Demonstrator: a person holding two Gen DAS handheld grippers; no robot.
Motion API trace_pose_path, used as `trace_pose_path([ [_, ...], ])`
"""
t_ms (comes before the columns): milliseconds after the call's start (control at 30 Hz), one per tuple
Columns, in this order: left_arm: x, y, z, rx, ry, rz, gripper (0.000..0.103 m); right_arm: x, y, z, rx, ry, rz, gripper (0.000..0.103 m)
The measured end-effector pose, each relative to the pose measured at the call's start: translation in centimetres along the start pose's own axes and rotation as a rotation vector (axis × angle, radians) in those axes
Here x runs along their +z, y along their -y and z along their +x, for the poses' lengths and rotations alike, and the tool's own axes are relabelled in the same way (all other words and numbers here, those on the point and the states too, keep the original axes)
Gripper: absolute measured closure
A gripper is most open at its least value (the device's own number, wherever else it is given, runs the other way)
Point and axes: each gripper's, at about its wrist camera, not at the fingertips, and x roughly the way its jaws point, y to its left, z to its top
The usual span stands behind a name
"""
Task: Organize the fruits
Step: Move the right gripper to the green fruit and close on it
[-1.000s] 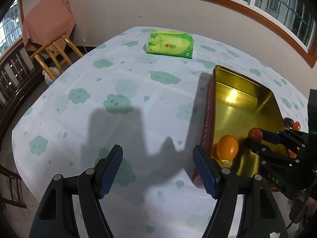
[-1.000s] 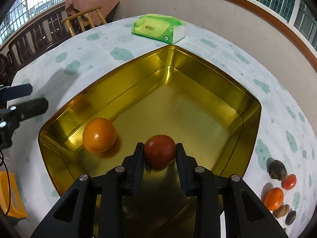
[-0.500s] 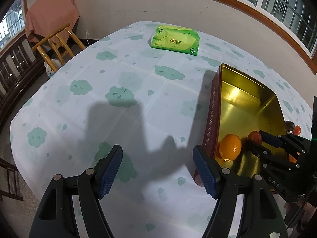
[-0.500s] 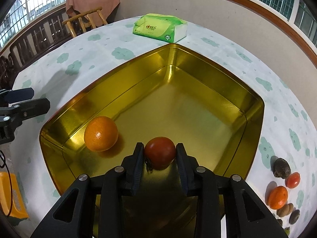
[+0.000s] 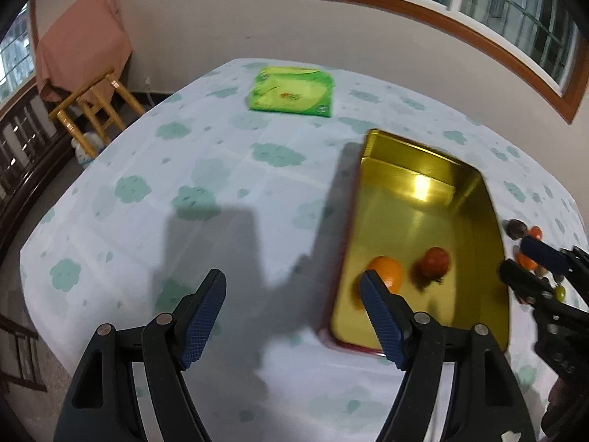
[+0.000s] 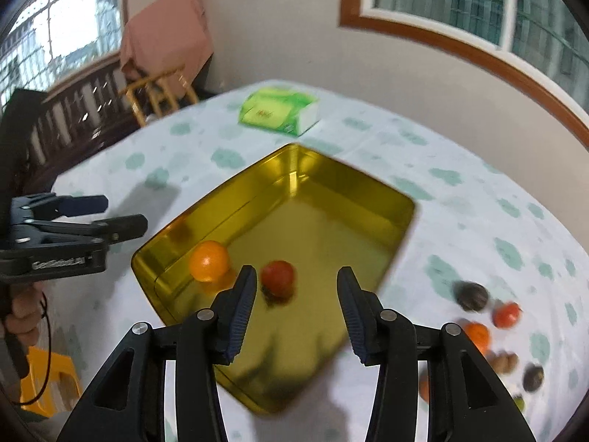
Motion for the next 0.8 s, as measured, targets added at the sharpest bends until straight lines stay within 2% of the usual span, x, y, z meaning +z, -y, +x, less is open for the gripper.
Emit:
trace_pose_path([
  [167, -0.1, 3.5, -0.6, -0.041, 0.011, 0.076, 0.03, -3.3, 5.1, -4.1, -0.109, 0.027, 0.099, 0.053],
  [433, -0.8, 9.5, -1.1, -0.098, 0.007, 0.2, 0.029, -10.0, 13.6, -7.8, -0.255, -0.027, 0.261, 0.053],
  [633, -1.8, 14.2, -1.5, -0.128, 0.005, 0.299, 0.028, -13.2, 16.8, -7.6, -0.281, -0.043, 0.335, 0.053],
  [800, -2.8, 18.0, -1.4, -0.165, -0.007, 0.368, 0.027, -14.2, 18.5, -6.3, -0.268, -0.037, 0.374, 0.053],
])
